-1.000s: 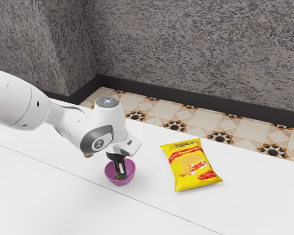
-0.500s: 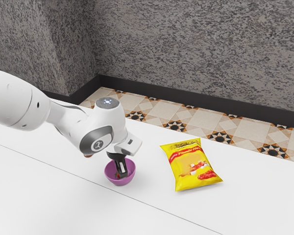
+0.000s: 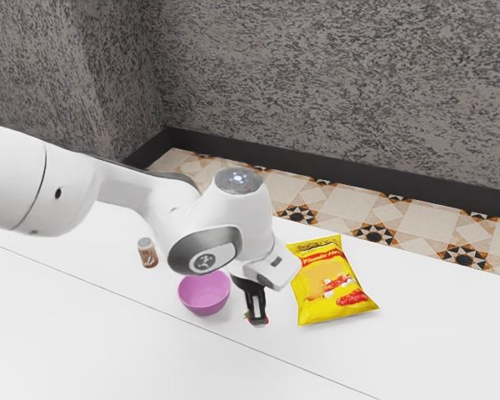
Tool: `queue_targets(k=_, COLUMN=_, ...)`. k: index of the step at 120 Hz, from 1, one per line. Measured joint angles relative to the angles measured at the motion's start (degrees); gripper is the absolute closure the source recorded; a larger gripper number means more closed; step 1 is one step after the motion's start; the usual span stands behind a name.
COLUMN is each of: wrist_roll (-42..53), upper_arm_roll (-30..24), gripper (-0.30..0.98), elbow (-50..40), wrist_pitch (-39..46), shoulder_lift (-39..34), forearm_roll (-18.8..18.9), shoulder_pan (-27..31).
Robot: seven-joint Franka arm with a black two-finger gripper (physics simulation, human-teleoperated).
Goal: Take strawberry from the bowl
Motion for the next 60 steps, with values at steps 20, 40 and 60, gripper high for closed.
queue_targets(k=20, wrist_roll=-1.8, upper_arm_roll=-1.1, gripper=0.62, elbow=3.3, wrist_pitch=0.6, shoulder_lift=6.1, forearm_roll=0.2, shoulder_pan=-2.0)
queue_targets(k=40, wrist_roll=-1.8, upper_arm_roll=-1.3, gripper=0.3, elbow=3.9, wrist_pitch=0.6, shoulder_lift=7.2, forearm_roll=-1.2, shoulder_pan=-2.1)
queue_targets(k=60, wrist_roll=-4.2, upper_arm_roll=-0.1, gripper=0.14, elbow=6.1, wrist_pitch=-6.0, shoulder_lift=-2.8, forearm_roll=-5.2, shoulder_pan=1.6)
